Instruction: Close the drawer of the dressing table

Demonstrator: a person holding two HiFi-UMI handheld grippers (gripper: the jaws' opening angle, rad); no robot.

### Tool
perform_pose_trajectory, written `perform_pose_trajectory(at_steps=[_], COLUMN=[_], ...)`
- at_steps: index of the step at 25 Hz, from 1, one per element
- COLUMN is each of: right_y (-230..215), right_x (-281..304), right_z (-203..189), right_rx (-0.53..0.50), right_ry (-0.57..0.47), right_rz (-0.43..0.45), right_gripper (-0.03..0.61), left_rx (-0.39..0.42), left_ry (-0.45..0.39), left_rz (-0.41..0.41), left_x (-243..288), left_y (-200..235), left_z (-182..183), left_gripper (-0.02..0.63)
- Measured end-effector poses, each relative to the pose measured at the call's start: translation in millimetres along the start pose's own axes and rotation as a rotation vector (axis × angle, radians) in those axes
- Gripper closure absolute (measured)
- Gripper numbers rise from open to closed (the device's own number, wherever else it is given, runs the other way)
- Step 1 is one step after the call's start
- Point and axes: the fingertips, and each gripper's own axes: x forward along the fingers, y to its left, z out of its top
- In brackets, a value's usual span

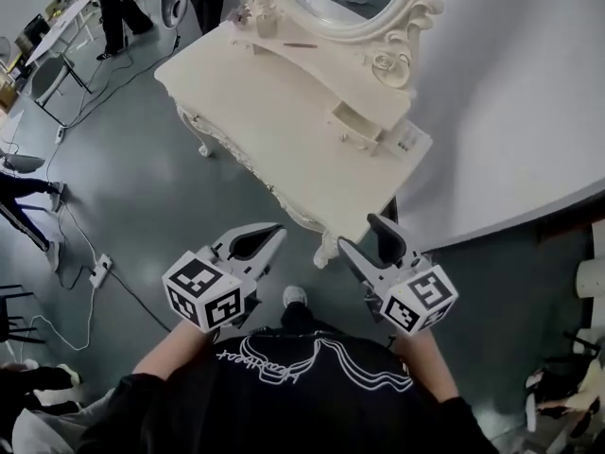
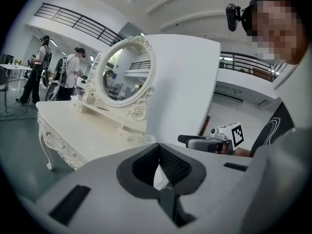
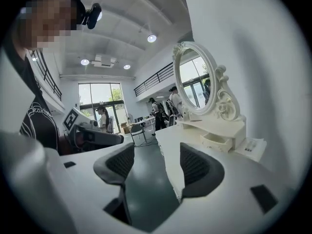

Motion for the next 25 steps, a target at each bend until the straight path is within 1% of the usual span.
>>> perform_pose_trajectory(at_steps=[3,6,11,15,19,23,25], right_y=[-28.5,-49.0,-74.6,-96.0,-117.9,-135.2,-145.0], right_x=[25.7,44.2,63.0,81.9,99.0,120.3,130.7], right_z=[9.3,13.4,13.6,10.2,5.7,7.0,6.1], right_rx=[0.014,0.012,0.034,0.080,0.093,0.115,0.126], right_ry=[0.006,0.024,0.029,0.030,0.054,0.063,0.071], right_rz=[0.000,-0.010,-0.049,-0.073,-0.133,-0.199,-0.239], right_gripper=[0.298,0.301,0.304,0.312,0.316,0.318,0.319], left_rx=[0.008,0.004,0.009,0.015,0.030,0.065,0.066], left_ry=[-0.006,-0.013,0.003,0.020,0.051,0.075,0.091], left_rz=[0.021,0.029,0.015,-0.004,-0.041,-0.089,-0.112], left_x=[24.7,42.8,68.0,88.9,113.3,137.0,151.2], left_y=[26.4,45.6,68.1,90.3,115.9,147.5,165.3], left_z=[20.8,34.2,42.6,45.8,52.5,72.5,81.3], left_gripper=[0.611,0.610,0.610,0.610,0.609,0.611,0.611])
